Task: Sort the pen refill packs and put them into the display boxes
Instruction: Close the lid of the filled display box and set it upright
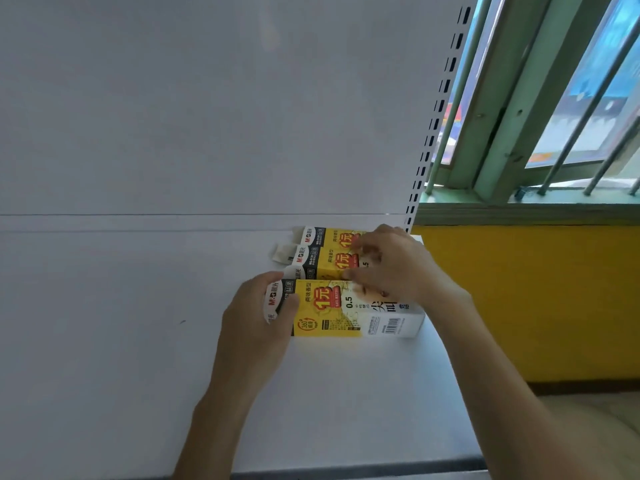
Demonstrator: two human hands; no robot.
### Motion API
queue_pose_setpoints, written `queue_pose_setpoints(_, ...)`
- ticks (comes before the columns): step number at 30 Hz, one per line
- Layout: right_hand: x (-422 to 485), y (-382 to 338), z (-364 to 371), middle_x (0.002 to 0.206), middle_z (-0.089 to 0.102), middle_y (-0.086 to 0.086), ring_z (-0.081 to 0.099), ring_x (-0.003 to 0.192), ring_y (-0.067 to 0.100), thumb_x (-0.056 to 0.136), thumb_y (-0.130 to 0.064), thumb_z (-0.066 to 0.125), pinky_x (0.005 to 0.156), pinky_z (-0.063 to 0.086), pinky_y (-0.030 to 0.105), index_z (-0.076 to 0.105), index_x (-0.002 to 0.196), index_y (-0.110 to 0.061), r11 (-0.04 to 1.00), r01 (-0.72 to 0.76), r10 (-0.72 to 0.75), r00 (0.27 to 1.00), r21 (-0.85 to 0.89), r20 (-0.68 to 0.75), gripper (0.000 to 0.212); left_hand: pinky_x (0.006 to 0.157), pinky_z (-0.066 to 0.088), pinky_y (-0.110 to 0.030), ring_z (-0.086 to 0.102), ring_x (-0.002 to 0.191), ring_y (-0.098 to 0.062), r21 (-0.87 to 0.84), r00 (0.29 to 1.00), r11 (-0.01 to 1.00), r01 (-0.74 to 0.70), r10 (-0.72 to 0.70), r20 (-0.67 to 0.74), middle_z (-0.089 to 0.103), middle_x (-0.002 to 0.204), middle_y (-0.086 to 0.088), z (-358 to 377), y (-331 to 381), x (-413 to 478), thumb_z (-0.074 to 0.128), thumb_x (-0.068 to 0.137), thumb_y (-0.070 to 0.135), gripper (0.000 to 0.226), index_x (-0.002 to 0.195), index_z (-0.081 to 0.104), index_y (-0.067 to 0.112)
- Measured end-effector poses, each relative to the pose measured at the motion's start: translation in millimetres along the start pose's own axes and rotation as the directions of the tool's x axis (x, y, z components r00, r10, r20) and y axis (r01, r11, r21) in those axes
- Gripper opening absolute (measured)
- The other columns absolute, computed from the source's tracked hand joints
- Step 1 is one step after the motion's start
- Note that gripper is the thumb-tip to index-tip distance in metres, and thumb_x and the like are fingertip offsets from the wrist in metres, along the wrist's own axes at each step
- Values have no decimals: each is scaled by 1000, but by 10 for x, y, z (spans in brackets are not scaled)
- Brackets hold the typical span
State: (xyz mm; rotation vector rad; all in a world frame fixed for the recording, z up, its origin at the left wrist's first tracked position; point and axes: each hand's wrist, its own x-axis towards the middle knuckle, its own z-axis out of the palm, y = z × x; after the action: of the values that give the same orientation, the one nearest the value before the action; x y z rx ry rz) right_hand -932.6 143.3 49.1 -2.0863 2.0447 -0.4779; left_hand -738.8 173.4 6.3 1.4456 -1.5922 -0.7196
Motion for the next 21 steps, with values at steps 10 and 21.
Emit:
queue_pose_setpoints(10, 304, -92, -26, 102, 51, -8, 51, 93, 13, 66, -38, 73, 77, 46, 28, 55, 111, -28, 999, 54, -53, 988, -6, 148, 50, 61, 39, -5, 48, 91, -2, -23, 999, 1000, -2, 1, -51, 47, 109, 11, 50, -10, -57, 57, 89, 19, 31, 119, 51, 24)
queue_pose_setpoints(21, -244, -617, -413, 115, 48, -12, 52, 88, 3, 62, -47, 68, 72, 50, 26, 44, 103, -26, 922, 336, -223, 866, 191, -447, 52, 94, 36, -10, 45, 116, 11, -263, 932, 914, -308, 234, -277, 50, 120, 33, -298, 532, -68, 47, 71, 60, 54, 122, 30, 60)
